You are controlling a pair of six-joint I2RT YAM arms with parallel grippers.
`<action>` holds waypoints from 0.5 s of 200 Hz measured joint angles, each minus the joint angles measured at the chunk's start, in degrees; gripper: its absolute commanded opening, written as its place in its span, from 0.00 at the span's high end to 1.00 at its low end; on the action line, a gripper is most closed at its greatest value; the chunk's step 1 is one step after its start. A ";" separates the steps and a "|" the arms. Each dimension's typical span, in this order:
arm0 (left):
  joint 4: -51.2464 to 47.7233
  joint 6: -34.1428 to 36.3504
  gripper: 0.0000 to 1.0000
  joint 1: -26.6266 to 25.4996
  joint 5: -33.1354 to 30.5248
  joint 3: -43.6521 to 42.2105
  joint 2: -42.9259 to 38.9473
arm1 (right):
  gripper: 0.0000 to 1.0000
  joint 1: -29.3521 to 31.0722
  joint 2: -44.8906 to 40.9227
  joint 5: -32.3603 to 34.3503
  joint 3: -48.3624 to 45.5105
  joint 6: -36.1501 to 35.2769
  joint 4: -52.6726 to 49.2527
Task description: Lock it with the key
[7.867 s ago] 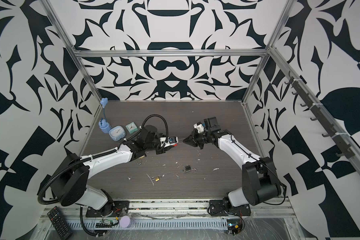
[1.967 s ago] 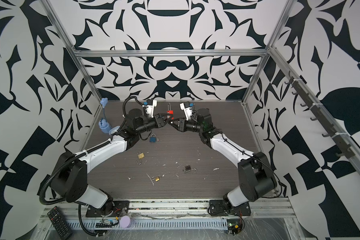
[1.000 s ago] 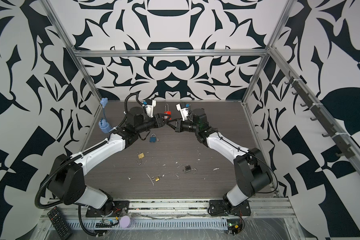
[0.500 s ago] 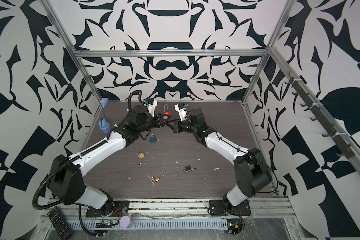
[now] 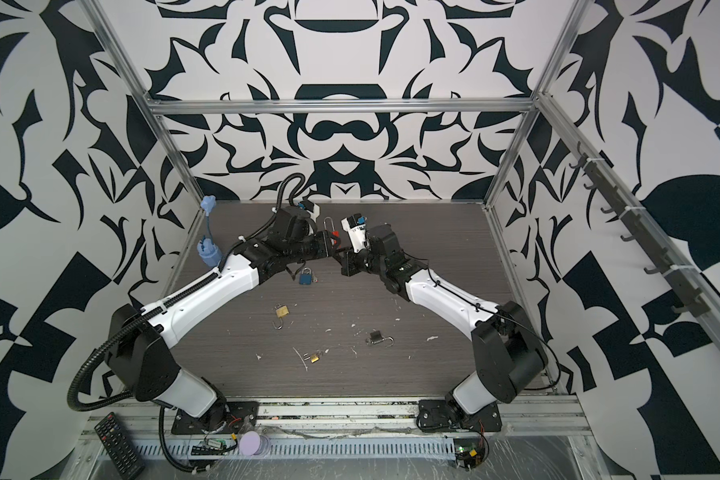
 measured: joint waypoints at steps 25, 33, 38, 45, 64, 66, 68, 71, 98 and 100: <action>-2.08 -1.22 1.00 -0.20 0.57 1.09 0.66 | 1.00 -0.02 -0.87 -0.15 -1.73 0.15 0.87; -2.45 -1.62 1.00 -0.15 0.81 1.11 0.76 | 1.00 -0.04 -0.96 -0.39 -2.36 0.35 1.44; -2.73 -1.88 1.00 -0.11 0.96 1.11 0.81 | 1.00 -0.04 -1.01 -0.61 -2.89 0.46 1.92; -3.26 -2.23 1.00 -0.07 1.27 1.11 0.87 | 1.00 -0.04 -1.25 -0.90 -3.80 0.70 2.80; -4.09 -3.30 1.00 0.15 2.62 1.11 1.03 | 1.00 -0.04 -2.16 -1.25 -6.19 1.25 4.81; -4.11 -3.37 1.00 0.17 2.78 1.11 1.03 | 1.00 -0.04 -2.34 -1.25 -6.45 1.27 5.05; -4.20 -3.45 1.00 0.22 2.97 1.11 1.03 | 1.00 -0.04 -2.47 -1.25 -6.71 1.36 5.29; -4.31 -3.56 1.00 0.28 3.21 1.11 1.03 | 1.00 -0.04 -2.69 -1.29 -7.08 1.46 5.60; -4.94 -5.42 1.00 0.90 6.08 1.11 1.03 | 1.00 -0.04 -4.79 -1.38 -10.71 2.38 8.72; -4.96 -5.51 1.00 0.90 6.21 1.11 1.03 | 1.00 -0.04 -4.98 -1.36 -10.95 2.47 8.87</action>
